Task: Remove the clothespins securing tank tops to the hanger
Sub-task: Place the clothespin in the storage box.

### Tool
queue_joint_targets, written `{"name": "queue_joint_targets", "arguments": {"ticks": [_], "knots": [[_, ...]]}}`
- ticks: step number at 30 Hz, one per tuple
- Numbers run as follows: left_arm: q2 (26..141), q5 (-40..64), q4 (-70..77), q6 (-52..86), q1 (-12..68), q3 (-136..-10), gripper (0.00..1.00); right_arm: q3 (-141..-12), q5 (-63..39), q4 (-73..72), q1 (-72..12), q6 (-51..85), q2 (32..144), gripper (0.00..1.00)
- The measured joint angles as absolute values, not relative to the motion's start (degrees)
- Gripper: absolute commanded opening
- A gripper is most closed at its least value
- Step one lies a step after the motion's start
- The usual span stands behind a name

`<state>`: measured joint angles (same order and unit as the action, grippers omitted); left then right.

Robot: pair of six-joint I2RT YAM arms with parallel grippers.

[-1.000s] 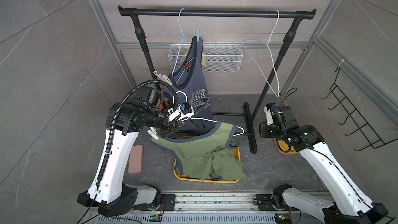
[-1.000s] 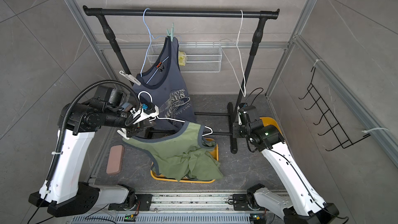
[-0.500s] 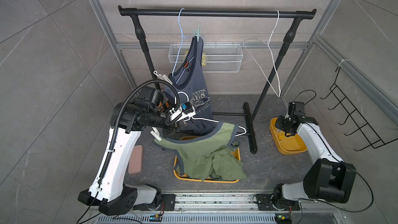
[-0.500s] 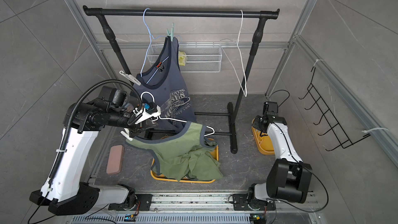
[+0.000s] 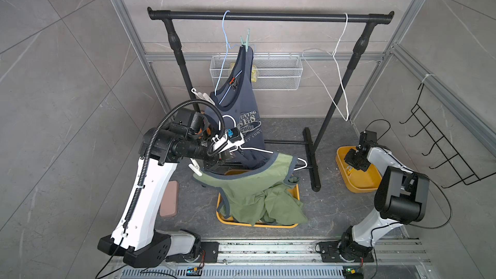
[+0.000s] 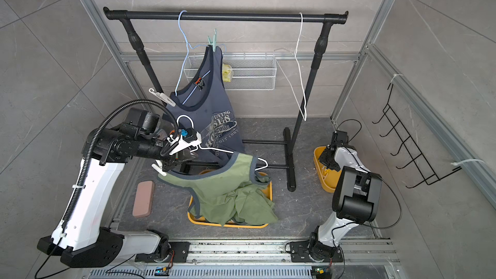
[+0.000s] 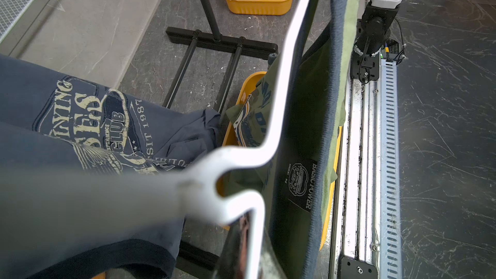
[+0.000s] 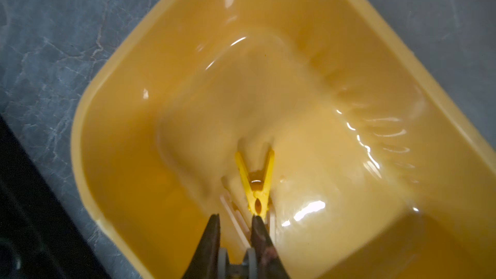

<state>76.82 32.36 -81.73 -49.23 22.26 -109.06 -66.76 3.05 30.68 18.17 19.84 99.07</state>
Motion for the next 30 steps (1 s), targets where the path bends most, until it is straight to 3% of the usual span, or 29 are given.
{"name": "queue_joint_targets", "arguments": {"ticks": [6, 10, 14, 19, 24, 30], "knots": [[76.82, 33.15, -81.54, -49.19, 22.55, -109.03, 0.00, -66.87, 3.05, 30.50, 18.90, 20.16, 100.09, 0.37], [76.82, 33.17, -81.10, -49.17, 22.74, -109.03, 0.00, -67.53, 2.85, 30.52, 18.90, 20.43, 100.09, 0.50], [76.82, 33.17, -80.90, -49.06, 22.94, -108.97, 0.00, -68.82, 2.31, 30.44, 18.96, 20.88, 100.07, 0.55], [76.82, 33.15, -80.75, -49.06, 23.22, -108.38, 0.00, -68.77, 1.43, 31.00, 19.05, 21.06, 98.35, 0.54], [76.93, 33.15, -80.71, -49.08, 23.44, -108.33, 0.00, -64.66, -2.00, 31.18, 19.03, 21.89, 87.02, 0.50], [77.76, 33.15, -80.84, -49.08, 23.99, -108.53, 0.00, -56.47, -12.47, 34.57, 18.06, 22.59, 64.84, 0.47]]}}
